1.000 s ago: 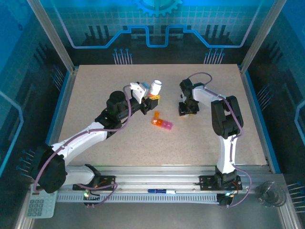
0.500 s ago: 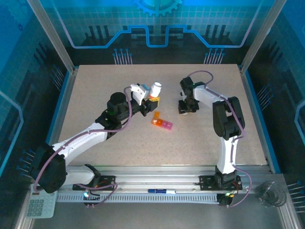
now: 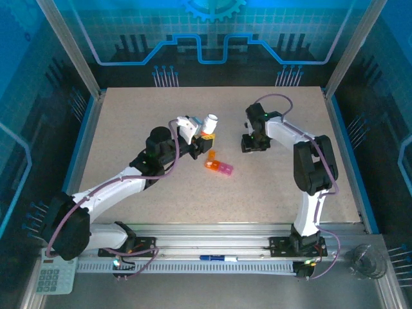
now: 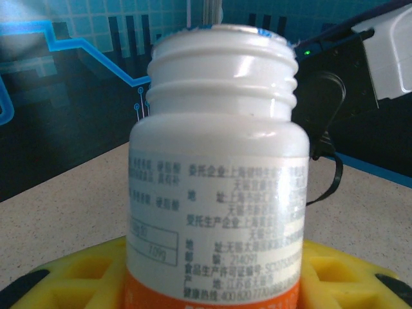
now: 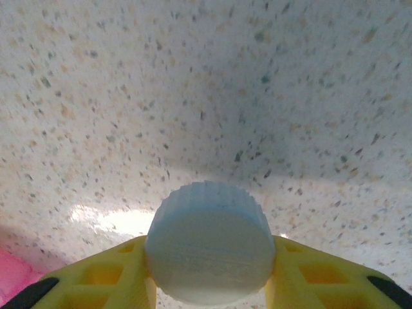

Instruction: Sort the pills into containers

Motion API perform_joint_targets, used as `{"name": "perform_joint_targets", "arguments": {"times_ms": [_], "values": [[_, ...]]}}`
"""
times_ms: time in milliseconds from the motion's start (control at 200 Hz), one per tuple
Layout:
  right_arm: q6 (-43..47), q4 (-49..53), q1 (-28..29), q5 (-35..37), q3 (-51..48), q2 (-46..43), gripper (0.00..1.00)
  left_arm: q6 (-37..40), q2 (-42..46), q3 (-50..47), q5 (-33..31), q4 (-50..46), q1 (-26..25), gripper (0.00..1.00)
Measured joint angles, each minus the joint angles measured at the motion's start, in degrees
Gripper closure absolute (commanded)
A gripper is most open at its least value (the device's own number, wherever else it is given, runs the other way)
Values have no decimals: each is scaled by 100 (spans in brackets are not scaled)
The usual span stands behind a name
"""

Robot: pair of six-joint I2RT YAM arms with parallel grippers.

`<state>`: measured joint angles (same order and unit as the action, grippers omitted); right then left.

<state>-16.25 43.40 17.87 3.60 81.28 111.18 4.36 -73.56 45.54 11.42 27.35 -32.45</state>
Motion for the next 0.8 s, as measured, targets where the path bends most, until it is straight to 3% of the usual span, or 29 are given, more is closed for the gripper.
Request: {"name": "perform_joint_targets", "arguments": {"times_ms": [380, 800], "values": [[-66, -83, 122, -129, -468, -407, 56, 13, -72, -140, -24, 175, 0, 100], [-15, 389, 116, -522, 1014, -597, 55, 483, -973, -684, -173, 1231, 0, 100]]}}
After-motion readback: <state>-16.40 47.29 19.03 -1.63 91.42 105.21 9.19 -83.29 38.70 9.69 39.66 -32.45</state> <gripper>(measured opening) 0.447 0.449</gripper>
